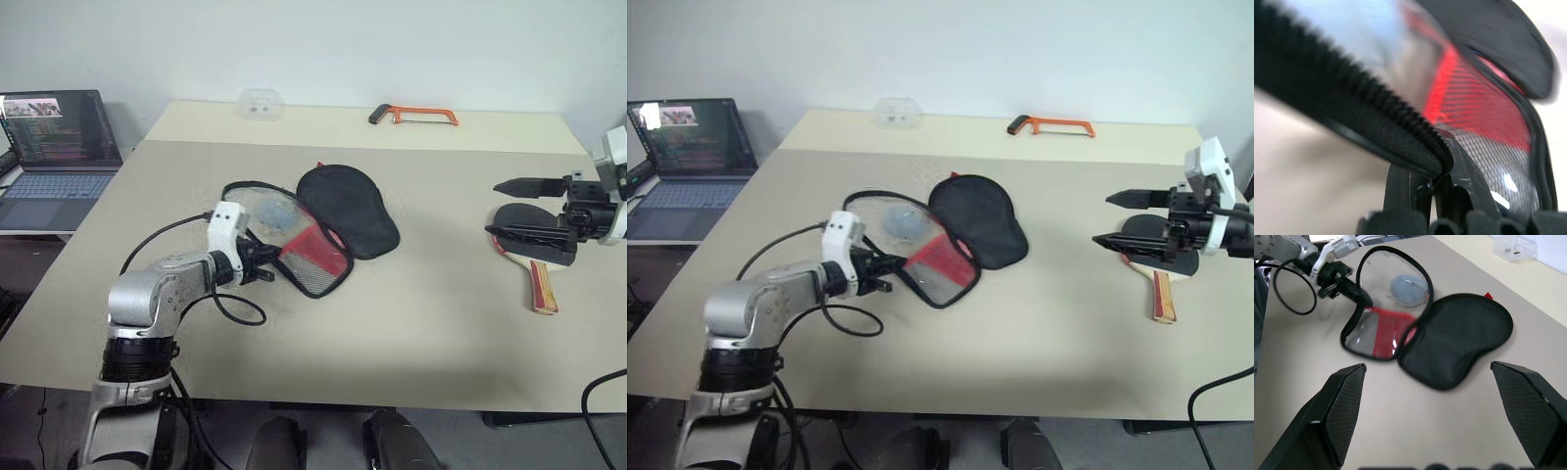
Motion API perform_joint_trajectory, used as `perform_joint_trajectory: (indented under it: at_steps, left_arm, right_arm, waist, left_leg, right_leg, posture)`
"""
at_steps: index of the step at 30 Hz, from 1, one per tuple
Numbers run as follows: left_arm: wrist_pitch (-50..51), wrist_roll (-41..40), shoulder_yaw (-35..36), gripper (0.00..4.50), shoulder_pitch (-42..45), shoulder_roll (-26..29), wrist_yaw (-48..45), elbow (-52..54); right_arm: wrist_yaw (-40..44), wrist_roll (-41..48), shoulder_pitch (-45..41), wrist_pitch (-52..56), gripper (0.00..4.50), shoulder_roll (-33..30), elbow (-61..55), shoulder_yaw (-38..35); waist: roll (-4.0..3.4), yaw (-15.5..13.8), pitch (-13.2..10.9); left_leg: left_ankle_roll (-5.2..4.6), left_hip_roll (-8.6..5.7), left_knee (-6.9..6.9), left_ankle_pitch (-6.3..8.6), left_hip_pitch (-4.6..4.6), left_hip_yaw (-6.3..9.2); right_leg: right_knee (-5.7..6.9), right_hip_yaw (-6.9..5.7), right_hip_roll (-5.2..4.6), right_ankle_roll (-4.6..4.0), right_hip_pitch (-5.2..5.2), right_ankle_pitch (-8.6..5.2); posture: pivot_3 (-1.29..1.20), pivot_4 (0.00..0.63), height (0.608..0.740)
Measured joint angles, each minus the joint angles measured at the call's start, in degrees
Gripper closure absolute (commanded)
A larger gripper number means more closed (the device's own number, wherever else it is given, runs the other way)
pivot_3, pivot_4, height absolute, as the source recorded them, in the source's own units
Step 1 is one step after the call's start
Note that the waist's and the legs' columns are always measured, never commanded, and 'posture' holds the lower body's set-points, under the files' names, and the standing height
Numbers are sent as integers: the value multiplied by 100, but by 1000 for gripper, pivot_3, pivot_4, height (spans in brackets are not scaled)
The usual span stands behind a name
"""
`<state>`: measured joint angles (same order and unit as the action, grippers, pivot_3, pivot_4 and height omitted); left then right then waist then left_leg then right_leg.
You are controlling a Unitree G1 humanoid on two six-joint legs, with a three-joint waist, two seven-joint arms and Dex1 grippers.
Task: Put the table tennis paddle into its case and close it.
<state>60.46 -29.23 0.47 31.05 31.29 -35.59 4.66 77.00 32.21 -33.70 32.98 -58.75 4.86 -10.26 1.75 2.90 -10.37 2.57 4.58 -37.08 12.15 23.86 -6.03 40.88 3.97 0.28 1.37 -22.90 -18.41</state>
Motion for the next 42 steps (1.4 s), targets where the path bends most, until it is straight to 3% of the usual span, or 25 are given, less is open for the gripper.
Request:
perform_joint_trajectory:
  at_steps: [14,18,27,32,42]
  left_arm:
    - [-1794,645,-1548,4479,1035,420,-2591,-1038]
    - [-2466,1137,-1724,4479,1530,345,-2884,-2032]
    - [-3858,1961,-1761,4479,2666,-50,-3258,-4252]
    - [-4601,2618,-1802,4479,3455,-482,-2623,-5855]
    - [-5214,3088,-1592,4479,3724,-1014,-2137,-6812]
  right_arm:
    - [-187,64,404,64,0,-172,-305,-432]
    - [-233,118,600,149,0,-210,-501,-592]
    - [-384,266,772,245,0,-230,-661,-735]
    - [-448,281,776,245,0,-229,-692,-749]
    - [-481,281,776,241,0,-219,-703,-740]
  waist:
    - [0,-29,0]
    - [0,-49,0]
    - [1,-52,-1]
    - [5,-57,-3]
    - [5,-76,-3]
  left_leg:
    - [-2,-1,2,1,-1,2]
    - [-15,-2,0,8,0,6]
    - [-21,-2,1,12,4,-6]
    - [-23,-4,1,13,5,-6]
    - [-6,-3,1,3,5,-11]
  right_leg:
    - [-7,-1,4,0,3,0]
    - [-5,-2,4,0,4,0]
    - [-10,-8,6,1,-4,0]
    - [-9,-7,7,3,-5,1]
    - [-4,-7,6,4,-10,1]
  posture:
    - [0,150,740]
    - [0,150,740]
    - [0,150,740]
    - [0,150,740]
    - [0,150,740]
